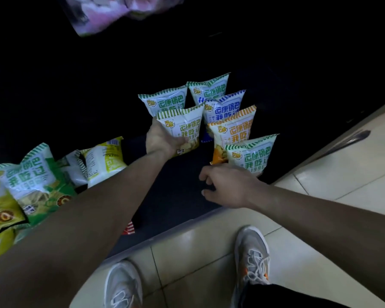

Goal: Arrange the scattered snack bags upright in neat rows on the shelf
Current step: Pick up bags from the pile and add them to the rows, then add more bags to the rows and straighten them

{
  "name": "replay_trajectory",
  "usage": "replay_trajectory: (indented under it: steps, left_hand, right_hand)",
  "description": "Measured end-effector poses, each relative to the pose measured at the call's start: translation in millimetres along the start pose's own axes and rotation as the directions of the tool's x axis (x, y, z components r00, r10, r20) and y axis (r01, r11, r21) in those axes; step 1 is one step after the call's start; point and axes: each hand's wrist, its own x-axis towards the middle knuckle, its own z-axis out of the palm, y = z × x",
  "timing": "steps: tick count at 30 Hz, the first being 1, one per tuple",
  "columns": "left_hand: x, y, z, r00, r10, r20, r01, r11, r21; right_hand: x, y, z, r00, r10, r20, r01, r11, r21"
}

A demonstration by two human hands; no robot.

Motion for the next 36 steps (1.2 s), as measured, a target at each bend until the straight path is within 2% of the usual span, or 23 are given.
replay_trajectory:
  steps: [3, 7, 11, 15, 20, 24, 27, 31, 36]
  left_hand:
    - [4, -3, 2, 0.997, -0.069, -0.038, 0.070, 0.998, 0.008]
    - [9, -6, 0, 0.999, -0.027, -0.023, 0.027, 1.000, -0.001]
    - [6, -9, -3, 0.994, -0.105, -0.025, 0.105, 0.994, -0.016]
    - [7, -11, -6, 0.993, -0.118, -0.025, 0.117, 0.992, -0.039]
    - [9, 0, -4, 0.990, -0.138, 0.013, 0.138, 0.989, 0.046]
    - [3, -4, -9, 0.988, -0.157, 0.005, 0.153, 0.969, 0.194]
    - [-5, -13, -21, 0.992, -0.118, 0.050, 0.106, 0.975, 0.197]
    - [-26, -42, -64, 0.989, -0.004, 0.146, -0.026, 0.979, 0.204]
    - [-61, -98, -143, 0.971, 0.082, 0.223, -0.177, 0.876, 0.448]
  right_hand:
    - [4, -2, 3, 0.999, -0.023, 0.030, 0.023, 1.000, 0.003]
    - [6, -2, 8, 0.998, -0.030, 0.049, 0.030, 1.000, -0.005]
    - [6, 0, 10, 0.996, -0.029, 0.088, 0.030, 1.000, -0.003]
    - [7, 3, 10, 0.995, -0.018, 0.102, 0.019, 1.000, -0.005]
    - [10, 7, 14, 0.992, -0.005, 0.125, 0.007, 1.000, -0.022]
    - [10, 4, 13, 0.991, 0.000, 0.132, 0.003, 1.000, -0.020]
    - [15, -6, 6, 0.992, -0.003, 0.124, 0.005, 1.000, -0.023]
    - [27, -32, -6, 0.995, -0.037, 0.087, 0.038, 0.999, -0.014]
    - [52, -77, -5, 0.996, -0.078, 0.050, 0.078, 0.997, 0.001]
